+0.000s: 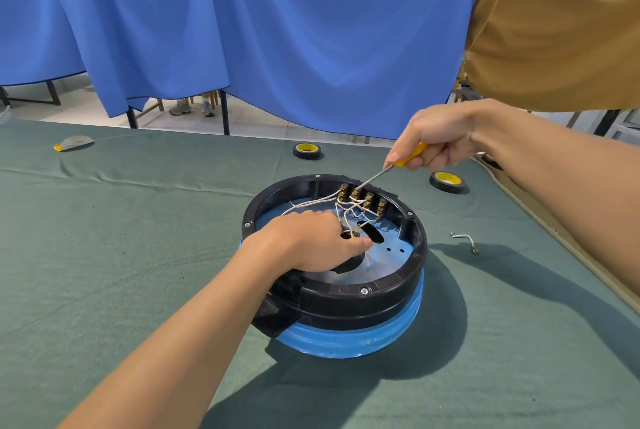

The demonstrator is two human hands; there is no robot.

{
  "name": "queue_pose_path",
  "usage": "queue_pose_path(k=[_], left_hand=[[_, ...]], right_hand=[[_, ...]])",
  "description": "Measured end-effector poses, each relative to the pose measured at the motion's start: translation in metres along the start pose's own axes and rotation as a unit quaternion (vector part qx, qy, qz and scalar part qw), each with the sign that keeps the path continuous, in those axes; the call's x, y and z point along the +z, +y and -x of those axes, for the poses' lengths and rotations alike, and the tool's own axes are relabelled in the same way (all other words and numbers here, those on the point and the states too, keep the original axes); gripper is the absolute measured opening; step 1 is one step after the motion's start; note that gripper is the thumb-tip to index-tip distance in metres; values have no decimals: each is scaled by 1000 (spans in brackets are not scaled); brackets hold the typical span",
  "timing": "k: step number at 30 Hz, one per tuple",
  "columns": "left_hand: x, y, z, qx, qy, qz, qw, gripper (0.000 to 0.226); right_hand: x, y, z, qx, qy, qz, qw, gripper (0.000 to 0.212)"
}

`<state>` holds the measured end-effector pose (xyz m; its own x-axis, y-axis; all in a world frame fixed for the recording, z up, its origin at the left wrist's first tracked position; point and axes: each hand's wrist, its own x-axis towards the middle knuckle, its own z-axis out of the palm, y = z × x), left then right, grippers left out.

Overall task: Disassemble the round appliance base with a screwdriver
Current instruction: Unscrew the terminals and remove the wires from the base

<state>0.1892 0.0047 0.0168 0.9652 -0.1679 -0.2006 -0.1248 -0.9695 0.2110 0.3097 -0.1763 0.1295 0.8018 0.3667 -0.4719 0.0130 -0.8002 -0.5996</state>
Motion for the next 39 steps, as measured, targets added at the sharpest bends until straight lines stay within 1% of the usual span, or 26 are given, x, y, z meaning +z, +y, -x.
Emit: queue_pose_path(k=[2,4,5,7,9,11,13,15,16,17,19,22,23,25,29,31,33,36,37,39], left_hand=[[1,-1,-1,-1,-1,1,1000,83],[1,-1,-2,-3,-1,7,1000,82],[1,-2,-1,-5,-2,11,1000,82],[1,-2,-1,-6,-2,16,1000,81],[1,-1,0,-6,3,18,1000,81],[1,-1,1,-8,4,17,1000,81],[0,0,2,-8,3,17,1000,81],[0,0,2,-7,3,20,1000,81],[0,0,3,-8,3,22,1000,80],[0,1,3,-9,3,24,1000,80],[0,1,4,-10,2,24,1000,80],[-1,1,4,-4,-2,25,1000,80],[-2,1,4,-3,-4,26,1000,80],[-3,0,4,-2,-4,29,1000,80],[-3,-3,3,2,-6,34,999,80],[-4,-2,3,3,-5,30,1000,80],[-3,-2,4,2,-3,29,1000,80],[-3,-2,5,5,-1,33,999,79],[-3,-2,5,5,-2,33,999,79],[-4,-1,6,7,-2,30,1000,79]], right_hand=[[1,0,2,-27,21,38,999,16],[5,-5,6,-80,61,145,984,14],[9,-9,9,-106,79,226,965,14],[20,-18,18,-133,106,392,904,19],[33,-25,23,-136,127,490,852,26],[43,-28,28,-126,138,540,821,26],[52,-25,32,-109,150,570,801,17],[57,-24,33,-98,161,590,785,20],[56,-26,32,-96,157,589,787,20],[53,-29,30,-98,141,579,797,19],[38,-35,21,-95,79,534,836,25],[6,-37,1,-59,5,403,913,24],[-3,-35,-7,-40,-15,362,931,24],[-14,-28,-18,-12,-56,310,949,24],[-17,-10,-25,4,-119,242,963,24],[-12,-5,-22,-22,-125,256,958,23],[-11,-5,-14,-69,-88,289,951,23],[-19,-2,6,-136,8,297,945,20],[-21,1,13,-145,31,296,943,19],[-14,6,25,-152,49,308,938,19]])
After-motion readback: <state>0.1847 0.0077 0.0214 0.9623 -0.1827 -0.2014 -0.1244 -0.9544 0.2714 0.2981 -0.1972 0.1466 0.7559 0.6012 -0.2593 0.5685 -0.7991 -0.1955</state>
